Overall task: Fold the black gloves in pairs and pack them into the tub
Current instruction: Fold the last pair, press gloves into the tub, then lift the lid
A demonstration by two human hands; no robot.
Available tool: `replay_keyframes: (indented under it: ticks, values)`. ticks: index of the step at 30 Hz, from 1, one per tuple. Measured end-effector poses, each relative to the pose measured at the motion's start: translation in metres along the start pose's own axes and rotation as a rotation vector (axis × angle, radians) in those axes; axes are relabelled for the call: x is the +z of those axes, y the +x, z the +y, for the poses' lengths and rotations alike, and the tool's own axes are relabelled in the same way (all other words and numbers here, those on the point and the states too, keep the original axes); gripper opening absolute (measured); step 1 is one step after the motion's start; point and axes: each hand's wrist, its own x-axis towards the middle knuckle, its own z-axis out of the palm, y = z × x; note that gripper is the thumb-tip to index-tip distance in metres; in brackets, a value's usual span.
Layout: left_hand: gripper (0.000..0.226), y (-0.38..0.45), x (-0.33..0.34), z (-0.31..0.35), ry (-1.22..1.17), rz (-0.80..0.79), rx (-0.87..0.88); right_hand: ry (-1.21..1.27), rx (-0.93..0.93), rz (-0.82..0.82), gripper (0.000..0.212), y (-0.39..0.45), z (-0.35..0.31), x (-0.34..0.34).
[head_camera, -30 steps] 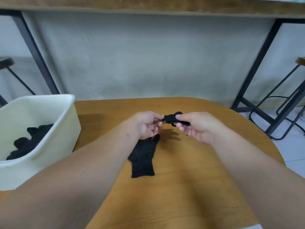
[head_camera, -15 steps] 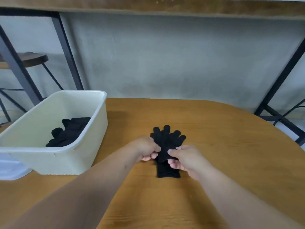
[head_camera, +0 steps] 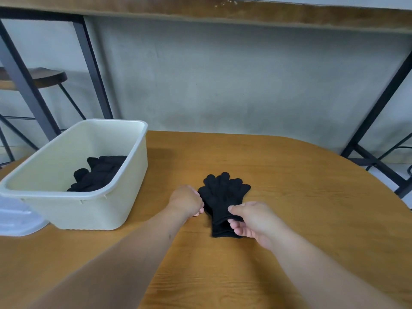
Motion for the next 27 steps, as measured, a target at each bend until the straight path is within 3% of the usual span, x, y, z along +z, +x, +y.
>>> replay_keyframes:
  ticks: [9, 14, 21, 24, 27]
  values:
    - [0.018, -0.003, -0.003, -0.004, -0.005, 0.031, 0.026, -0.119, 0.015, 0.060, 0.026, -0.002, 0.011, -0.001]
    - [0.017, -0.001, -0.004, -0.015, 0.148, 0.072, 0.110, -0.275, -0.032, 0.082, 0.029, -0.002, 0.008, -0.002]
    - [0.010, 0.002, -0.003, -0.017, 0.207, 0.114, 0.189, -0.839, -0.151, 0.208, 0.039, 0.001, 0.004, -0.004]
    - [0.016, 0.003, -0.003, -0.018, 0.299, 0.170, 0.282, -0.970, -0.242, 0.350, 0.029, 0.001, 0.003, -0.005]
    - [0.034, 0.003, 0.000, -0.016, 0.446, 0.220, 0.403, -0.920, -0.391, 0.354, 0.015, 0.004, 0.006, -0.003]
